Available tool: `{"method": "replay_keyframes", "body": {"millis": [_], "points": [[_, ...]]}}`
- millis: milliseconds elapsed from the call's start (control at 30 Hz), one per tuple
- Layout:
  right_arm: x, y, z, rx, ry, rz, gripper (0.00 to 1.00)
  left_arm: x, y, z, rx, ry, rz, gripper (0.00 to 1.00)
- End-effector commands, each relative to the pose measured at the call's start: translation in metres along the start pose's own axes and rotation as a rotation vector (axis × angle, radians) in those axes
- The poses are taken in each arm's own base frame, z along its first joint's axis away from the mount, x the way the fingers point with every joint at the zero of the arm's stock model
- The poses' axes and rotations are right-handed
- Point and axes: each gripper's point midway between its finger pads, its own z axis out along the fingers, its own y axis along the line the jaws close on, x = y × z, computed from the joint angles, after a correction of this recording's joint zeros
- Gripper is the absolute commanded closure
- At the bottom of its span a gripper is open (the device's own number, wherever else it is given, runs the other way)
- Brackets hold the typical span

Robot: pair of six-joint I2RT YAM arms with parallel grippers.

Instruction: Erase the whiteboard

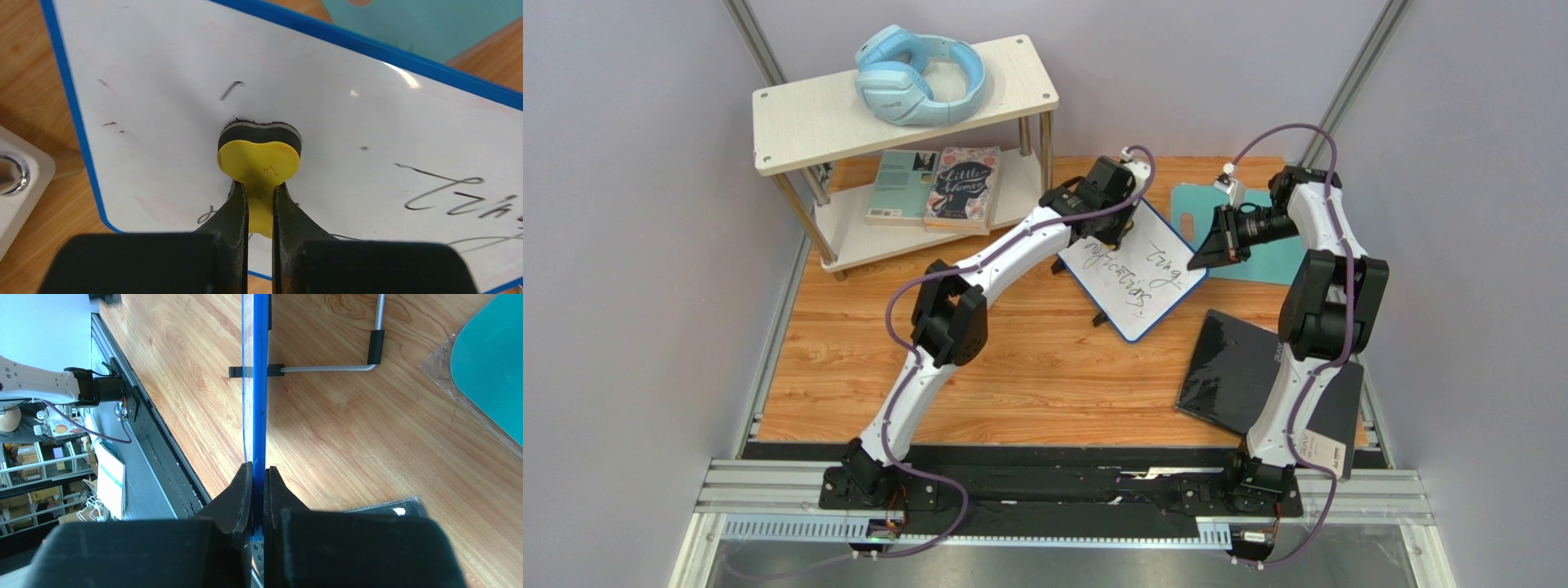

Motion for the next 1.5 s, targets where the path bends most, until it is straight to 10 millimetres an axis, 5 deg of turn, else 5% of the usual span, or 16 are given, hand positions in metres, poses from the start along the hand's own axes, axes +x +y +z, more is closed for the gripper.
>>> {"method": "replay_keyframes", "body": {"millis": [0,367,600,967,1467], "points": [[-0.007,0.007,-0.003,0.017,0.006,-0.107,1.0,0.021,-0.082,0.002,0.188,0.035,0.102,1.0],[-0.012,0.008,-0.003,0.016,-0.015,-0.103,1.0,0.06,-0.166,-0.009,0.294,0.087,0.21,1.0],[-0.014,0.009,-0.002,0.008,-0.024,-0.098,1.0,0.075,-0.19,-0.01,0.3,0.092,0.249,1.0],[-0.018,0.009,-0.001,-0.003,-0.034,-0.092,1.0,0.09,-0.194,0.001,0.329,0.093,0.34,1.0],[-0.023,0.007,-0.002,0.007,-0.038,-0.086,1.0,0.114,-0.217,-0.024,0.524,0.15,0.476,1.0]]}}
